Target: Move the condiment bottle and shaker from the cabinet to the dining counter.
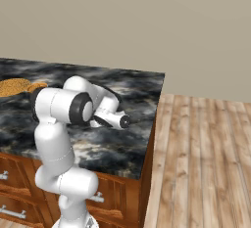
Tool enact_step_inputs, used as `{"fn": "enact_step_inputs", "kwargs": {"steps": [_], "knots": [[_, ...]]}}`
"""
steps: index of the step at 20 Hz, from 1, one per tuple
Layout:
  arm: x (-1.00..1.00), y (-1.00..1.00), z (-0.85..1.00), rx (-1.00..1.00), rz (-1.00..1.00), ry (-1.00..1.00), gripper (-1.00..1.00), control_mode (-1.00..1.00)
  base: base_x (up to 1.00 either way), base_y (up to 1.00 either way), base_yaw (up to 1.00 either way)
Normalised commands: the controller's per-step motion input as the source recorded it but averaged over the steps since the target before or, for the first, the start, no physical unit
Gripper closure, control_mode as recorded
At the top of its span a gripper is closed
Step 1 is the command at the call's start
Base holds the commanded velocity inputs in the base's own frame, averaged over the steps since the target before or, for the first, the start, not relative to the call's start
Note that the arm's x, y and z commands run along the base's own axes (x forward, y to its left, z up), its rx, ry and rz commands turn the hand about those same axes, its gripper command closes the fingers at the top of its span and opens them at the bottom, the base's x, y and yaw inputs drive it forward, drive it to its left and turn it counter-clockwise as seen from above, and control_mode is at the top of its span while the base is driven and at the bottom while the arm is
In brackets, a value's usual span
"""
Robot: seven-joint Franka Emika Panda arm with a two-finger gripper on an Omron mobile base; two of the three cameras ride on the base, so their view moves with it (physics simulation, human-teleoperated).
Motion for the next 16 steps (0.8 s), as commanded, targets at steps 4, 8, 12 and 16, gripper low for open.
{"fn": "enact_step_inputs", "kwargs": {"steps": [4,8,12,16], "knots": [[-0.07,0.0,0.92,0.0,0.0,0.0,-1.0,-1.0,0.0,0.0,0.0],[-0.24,0.0,1.0,-0.03,0.0,0.03,-1.0,-1.0,0.0,0.0,0.0],[-0.18,0.03,1.0,-0.1,0.0,0.1,-1.0,-1.0,0.0,0.0,0.0],[-0.18,0.09,1.0,-0.14,-0.04,0.19,-1.0,-1.0,0.0,0.0,0.0]]}}
